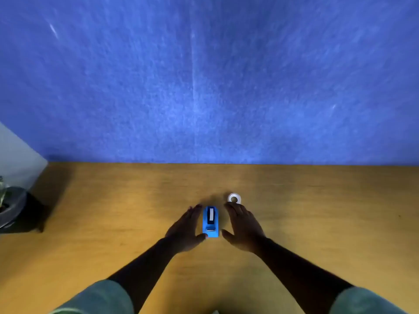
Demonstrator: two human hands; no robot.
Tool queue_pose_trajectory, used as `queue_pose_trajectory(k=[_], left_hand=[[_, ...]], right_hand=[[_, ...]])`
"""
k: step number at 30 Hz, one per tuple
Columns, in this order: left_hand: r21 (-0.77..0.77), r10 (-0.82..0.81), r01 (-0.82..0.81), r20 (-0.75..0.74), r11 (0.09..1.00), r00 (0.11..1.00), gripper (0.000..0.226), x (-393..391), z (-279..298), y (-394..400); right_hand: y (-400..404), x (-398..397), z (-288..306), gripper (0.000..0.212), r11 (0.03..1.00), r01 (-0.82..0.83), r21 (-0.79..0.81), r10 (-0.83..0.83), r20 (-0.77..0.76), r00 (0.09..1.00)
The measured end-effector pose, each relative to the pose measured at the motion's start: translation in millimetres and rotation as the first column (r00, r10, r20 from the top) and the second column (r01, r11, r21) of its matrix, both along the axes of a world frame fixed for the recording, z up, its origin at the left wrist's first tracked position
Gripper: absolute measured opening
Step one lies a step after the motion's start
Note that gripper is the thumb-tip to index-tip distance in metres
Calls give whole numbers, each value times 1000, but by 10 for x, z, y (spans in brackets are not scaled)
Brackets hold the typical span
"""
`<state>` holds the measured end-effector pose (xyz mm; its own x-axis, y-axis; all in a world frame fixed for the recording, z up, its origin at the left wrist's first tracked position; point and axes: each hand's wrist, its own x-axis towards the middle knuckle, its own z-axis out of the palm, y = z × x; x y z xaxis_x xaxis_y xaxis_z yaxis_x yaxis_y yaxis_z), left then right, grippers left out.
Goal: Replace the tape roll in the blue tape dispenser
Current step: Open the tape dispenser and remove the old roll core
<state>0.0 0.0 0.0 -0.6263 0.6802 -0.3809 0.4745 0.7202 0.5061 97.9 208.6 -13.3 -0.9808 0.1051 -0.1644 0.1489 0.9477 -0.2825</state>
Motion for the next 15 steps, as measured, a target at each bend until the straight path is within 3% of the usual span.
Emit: queue_pose_trajectory(k=[6,15], left_hand=[[-48,-9,10,33,999,999,117,-53,-72,97],[18,41,-40,-103,999,994,104,-85,-279,145]], right_hand=[[-53,-113,-120,111,992,-32,-118,42,83,996],[-136,-241,-256,118,973,43,-227,-18,112,994]])
